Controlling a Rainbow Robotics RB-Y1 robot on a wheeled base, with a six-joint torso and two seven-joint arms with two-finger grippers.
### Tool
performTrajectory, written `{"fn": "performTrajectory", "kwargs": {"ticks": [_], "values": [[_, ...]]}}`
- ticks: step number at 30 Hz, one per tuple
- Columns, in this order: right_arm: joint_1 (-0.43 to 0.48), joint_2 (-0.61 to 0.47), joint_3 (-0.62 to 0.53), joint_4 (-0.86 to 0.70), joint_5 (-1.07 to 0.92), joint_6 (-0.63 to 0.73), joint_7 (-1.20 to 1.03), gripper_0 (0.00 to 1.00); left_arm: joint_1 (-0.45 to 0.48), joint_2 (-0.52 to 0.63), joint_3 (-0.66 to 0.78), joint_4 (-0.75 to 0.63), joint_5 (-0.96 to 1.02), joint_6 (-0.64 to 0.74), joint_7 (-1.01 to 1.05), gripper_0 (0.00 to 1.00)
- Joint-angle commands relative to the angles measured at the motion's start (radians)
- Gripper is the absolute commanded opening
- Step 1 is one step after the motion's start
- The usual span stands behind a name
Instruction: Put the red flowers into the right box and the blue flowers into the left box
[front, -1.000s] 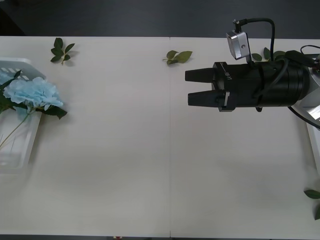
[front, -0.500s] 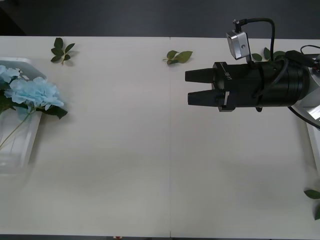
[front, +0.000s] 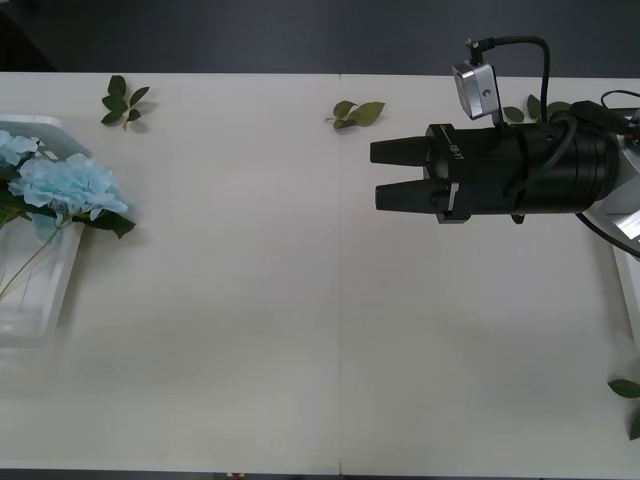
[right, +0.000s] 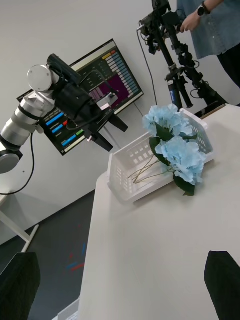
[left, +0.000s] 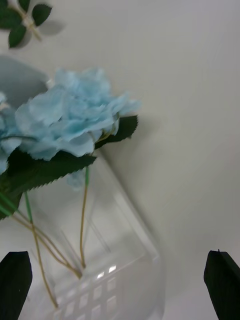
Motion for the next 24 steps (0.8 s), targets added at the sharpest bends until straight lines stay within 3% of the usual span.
{"fn": "performTrajectory", "kwargs": {"ticks": [1,6,10,24], "values": [[0.002,-0.031,-0.007,-0.011,-0.005,0.007,0.029,0.96,-0.021,0.068,-0.016,0.025,0.199,-0.044,-0.163,1.00],[0.002,-0.031,-0.007,-0.011,-0.005,0.007,0.029,0.95,-0.021,0.189,-0.151,0.129,0.549,-0.127,-0.353,1.00],[0.002,-0.031,-0.007,-0.011,-0.005,0.007,0.029,0.96,-0.040,0.262,-0.235,0.180,0.719,-0.153,-0.457,1.00],[0.002,-0.031,-0.007,-0.011,-0.005,0.007,0.029,0.95,-0.185,0.299,-0.392,0.215,0.851,-0.163,-0.457,1.00]]}}
